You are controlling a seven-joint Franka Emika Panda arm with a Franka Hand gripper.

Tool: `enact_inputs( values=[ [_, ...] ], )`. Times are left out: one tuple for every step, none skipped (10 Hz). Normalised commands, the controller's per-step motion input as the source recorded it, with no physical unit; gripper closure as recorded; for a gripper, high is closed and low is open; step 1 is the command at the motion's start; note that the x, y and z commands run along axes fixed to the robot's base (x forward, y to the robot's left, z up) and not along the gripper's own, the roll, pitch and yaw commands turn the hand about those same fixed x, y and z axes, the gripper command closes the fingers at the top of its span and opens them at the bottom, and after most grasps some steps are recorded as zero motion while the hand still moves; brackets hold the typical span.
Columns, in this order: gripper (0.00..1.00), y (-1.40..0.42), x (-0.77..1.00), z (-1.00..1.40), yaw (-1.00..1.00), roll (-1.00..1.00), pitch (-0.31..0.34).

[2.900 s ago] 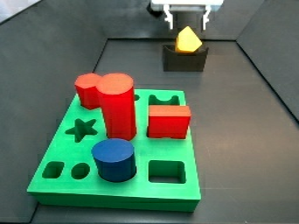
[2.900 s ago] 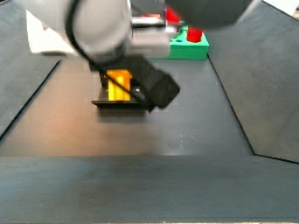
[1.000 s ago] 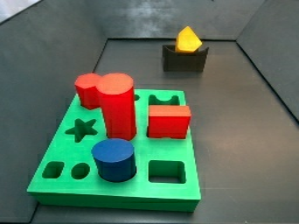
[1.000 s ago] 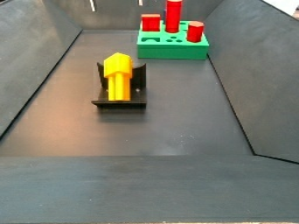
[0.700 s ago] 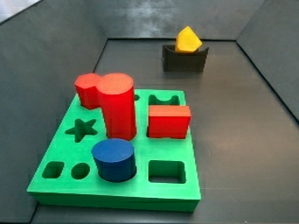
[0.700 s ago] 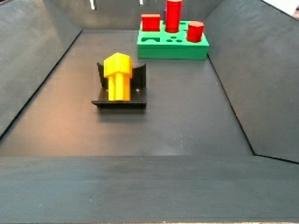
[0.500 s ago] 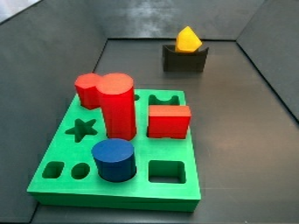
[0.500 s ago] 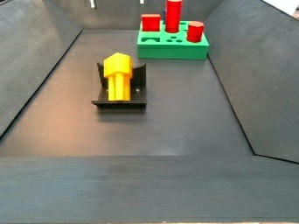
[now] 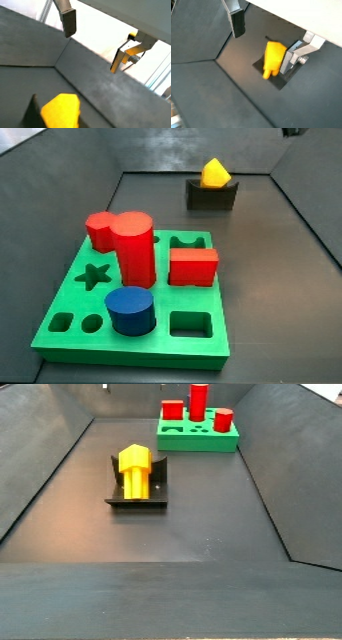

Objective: Pick up the 3 prong object. Move up. Rotate the 3 prong object. Place the 3 prong object on the fixture. Regrasp the 3 prong object. Move to above the board. Insert the 3 prong object.
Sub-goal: Regrasp the 3 prong object.

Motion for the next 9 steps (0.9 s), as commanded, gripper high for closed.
enact_inputs(
  values=[
    [0.0,-0.04,0.09,-0.01,0.16,0.56,0.158],
    [0.0,-0.04,0.1,-0.01,0.17,0.43,0.143],
    [0.0,-0.03,0.08,0.0,0.18,0.26,0.105],
    [0.0,0.08,0.03,-1.0,0.22,0.22,-0.018],
    [0.0,0.07,0.03,-1.0,0.21,0.21,-0.045],
    [0.0,0.07,0.04,-1.0,0.19,0.19,-0.068],
    [0.0,0.06,0.06,-1.0,0.12,0.12,-0.112],
    [0.0,0.06,0.07,-1.0,0.1,0.1,-0.128],
    [0.0,0.05,0.08,-1.0,0.05,0.08,-0.136]
  ],
)
